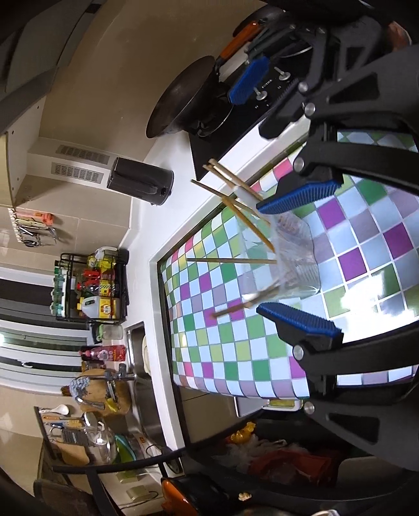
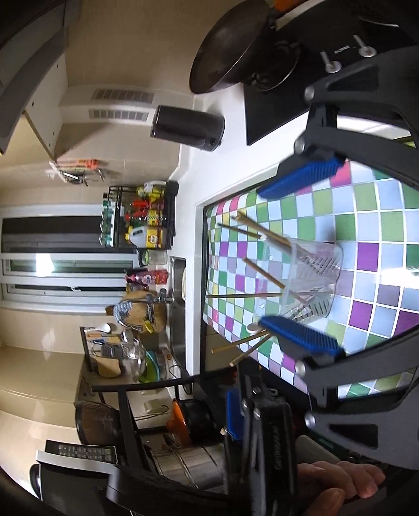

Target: Organize utensils

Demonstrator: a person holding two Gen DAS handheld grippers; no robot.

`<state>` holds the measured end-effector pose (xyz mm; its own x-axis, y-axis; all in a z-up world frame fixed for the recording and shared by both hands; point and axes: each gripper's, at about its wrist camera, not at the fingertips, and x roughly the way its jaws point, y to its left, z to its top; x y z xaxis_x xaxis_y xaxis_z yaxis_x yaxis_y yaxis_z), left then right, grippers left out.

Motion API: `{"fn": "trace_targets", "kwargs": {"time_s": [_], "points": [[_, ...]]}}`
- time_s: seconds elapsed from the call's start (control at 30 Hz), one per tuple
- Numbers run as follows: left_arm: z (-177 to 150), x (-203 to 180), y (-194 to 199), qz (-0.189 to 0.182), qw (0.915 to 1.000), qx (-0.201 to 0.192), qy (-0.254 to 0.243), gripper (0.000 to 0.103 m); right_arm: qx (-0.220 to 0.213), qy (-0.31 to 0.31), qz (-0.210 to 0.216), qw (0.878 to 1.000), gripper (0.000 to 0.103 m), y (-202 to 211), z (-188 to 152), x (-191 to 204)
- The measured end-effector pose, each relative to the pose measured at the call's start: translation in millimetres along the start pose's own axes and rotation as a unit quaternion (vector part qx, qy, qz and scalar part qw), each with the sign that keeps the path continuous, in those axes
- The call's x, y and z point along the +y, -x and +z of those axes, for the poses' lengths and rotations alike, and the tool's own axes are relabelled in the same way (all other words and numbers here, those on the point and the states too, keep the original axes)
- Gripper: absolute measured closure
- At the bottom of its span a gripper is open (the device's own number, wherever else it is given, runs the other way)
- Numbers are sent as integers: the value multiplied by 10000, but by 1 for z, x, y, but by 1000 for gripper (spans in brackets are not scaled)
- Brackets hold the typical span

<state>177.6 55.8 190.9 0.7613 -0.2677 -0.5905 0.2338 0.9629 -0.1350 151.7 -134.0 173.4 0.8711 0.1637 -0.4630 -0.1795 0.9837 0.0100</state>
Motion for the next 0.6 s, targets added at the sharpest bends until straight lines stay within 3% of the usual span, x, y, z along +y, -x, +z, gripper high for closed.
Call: {"fn": "trace_targets", "kwargs": {"time_s": [0.07,0.27,0.37,0.47,0.6], "points": [[-22,1,5,53,9999,-151,-4,40,-79,-6,-91,9999,9,9,-14,-2],[-78,2,10,472,9968,-627,123,17,-146,-31,-379,9992,5,16,-51,-13],[-97,2,8,600,9930,-951,368,11,12,32,-361,9993,5,5,-68,-20],[-107,-1,1,713,9921,-848,582,9,188,111,-437,9988,5,-8,-83,-24],[-119,-7,9,1158,9857,-1192,281,7,287,-48,-311,9991,5,-14,-102,-34]]}}
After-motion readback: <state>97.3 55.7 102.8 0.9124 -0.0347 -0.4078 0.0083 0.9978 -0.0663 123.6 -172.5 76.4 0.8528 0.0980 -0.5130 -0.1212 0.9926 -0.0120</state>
